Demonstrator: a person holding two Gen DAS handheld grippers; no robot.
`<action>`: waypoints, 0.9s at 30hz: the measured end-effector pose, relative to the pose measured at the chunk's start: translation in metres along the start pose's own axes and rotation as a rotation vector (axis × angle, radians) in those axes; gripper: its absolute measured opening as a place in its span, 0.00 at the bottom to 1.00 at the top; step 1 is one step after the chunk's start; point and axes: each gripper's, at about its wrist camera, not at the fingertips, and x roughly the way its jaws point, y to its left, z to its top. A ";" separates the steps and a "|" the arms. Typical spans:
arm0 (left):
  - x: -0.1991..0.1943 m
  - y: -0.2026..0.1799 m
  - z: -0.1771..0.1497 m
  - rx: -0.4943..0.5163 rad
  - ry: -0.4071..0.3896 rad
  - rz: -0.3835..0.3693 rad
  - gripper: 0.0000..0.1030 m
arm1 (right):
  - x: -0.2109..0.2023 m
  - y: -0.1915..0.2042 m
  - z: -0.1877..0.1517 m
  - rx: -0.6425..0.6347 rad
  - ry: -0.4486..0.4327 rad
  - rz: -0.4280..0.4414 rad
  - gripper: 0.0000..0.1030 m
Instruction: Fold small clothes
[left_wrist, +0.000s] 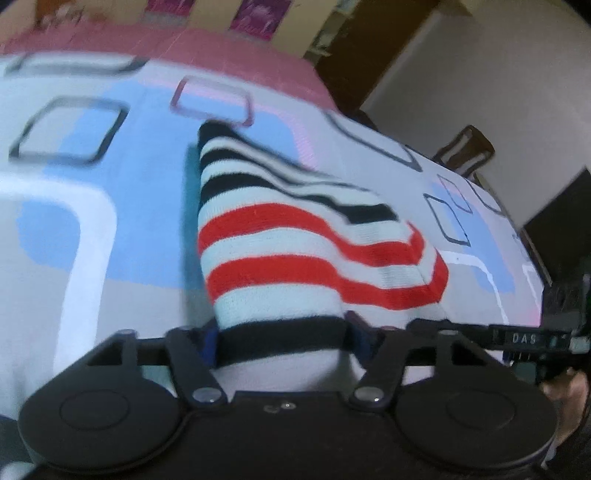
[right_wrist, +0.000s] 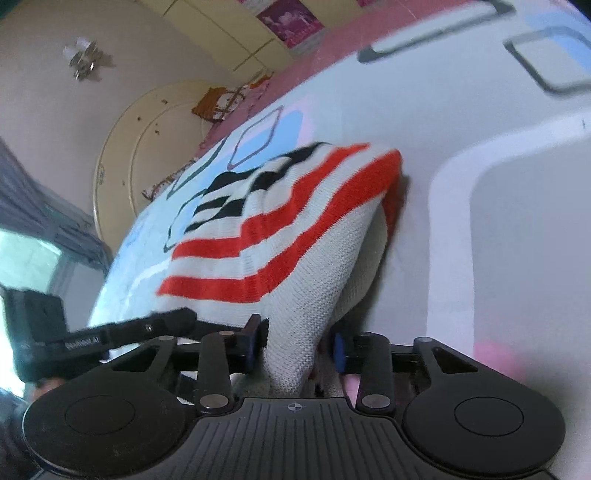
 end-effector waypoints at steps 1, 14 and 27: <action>-0.005 -0.007 0.000 0.034 -0.009 0.015 0.56 | -0.004 0.007 -0.001 -0.028 -0.016 -0.003 0.34; -0.004 -0.014 -0.003 0.112 -0.011 0.048 0.55 | 0.005 0.029 -0.015 -0.085 -0.033 -0.133 0.33; -0.061 0.017 0.003 0.171 -0.074 -0.024 0.53 | 0.005 0.115 -0.024 -0.204 -0.124 -0.230 0.32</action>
